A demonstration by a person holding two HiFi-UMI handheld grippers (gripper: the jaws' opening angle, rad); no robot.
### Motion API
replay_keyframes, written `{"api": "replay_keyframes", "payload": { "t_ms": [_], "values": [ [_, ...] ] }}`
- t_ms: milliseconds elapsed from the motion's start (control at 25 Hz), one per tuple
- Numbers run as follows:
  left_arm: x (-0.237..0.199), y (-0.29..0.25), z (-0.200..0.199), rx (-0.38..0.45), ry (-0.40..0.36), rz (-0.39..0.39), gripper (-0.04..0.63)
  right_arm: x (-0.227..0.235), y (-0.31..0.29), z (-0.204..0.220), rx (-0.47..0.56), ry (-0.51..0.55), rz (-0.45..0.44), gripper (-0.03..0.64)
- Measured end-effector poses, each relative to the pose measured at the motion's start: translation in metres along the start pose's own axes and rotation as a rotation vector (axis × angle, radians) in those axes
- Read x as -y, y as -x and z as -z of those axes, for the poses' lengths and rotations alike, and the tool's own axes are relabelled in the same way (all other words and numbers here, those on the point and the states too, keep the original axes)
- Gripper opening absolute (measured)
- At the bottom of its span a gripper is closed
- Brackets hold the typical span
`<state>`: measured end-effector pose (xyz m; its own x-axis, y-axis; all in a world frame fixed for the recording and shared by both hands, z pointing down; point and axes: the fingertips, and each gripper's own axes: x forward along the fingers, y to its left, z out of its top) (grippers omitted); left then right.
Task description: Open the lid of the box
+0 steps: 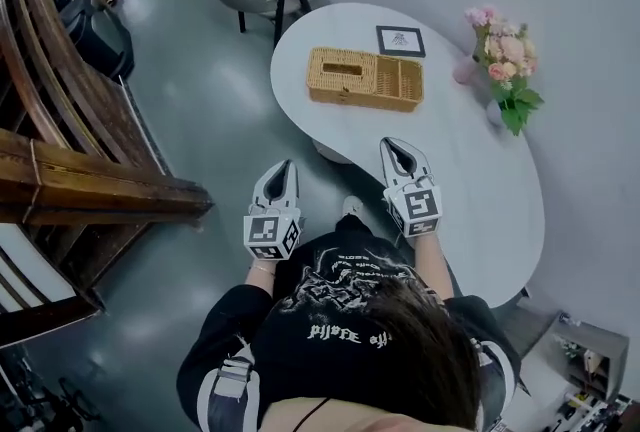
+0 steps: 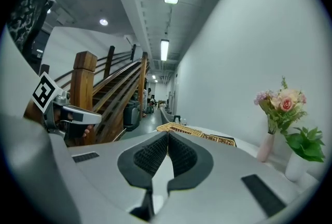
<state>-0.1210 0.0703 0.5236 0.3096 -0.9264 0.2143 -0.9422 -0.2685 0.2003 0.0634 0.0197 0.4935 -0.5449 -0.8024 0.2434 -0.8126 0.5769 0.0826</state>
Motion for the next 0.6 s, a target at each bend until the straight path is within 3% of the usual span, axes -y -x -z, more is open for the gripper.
{"api": "replay_keyframes", "payload": {
  "t_ms": [600],
  "values": [
    [0.034,-0.097,-0.009,0.007,0.002,-0.087,0.025,0.082,-0.066,0.001,0.017,-0.009,-0.181,0.026]
  ]
}}
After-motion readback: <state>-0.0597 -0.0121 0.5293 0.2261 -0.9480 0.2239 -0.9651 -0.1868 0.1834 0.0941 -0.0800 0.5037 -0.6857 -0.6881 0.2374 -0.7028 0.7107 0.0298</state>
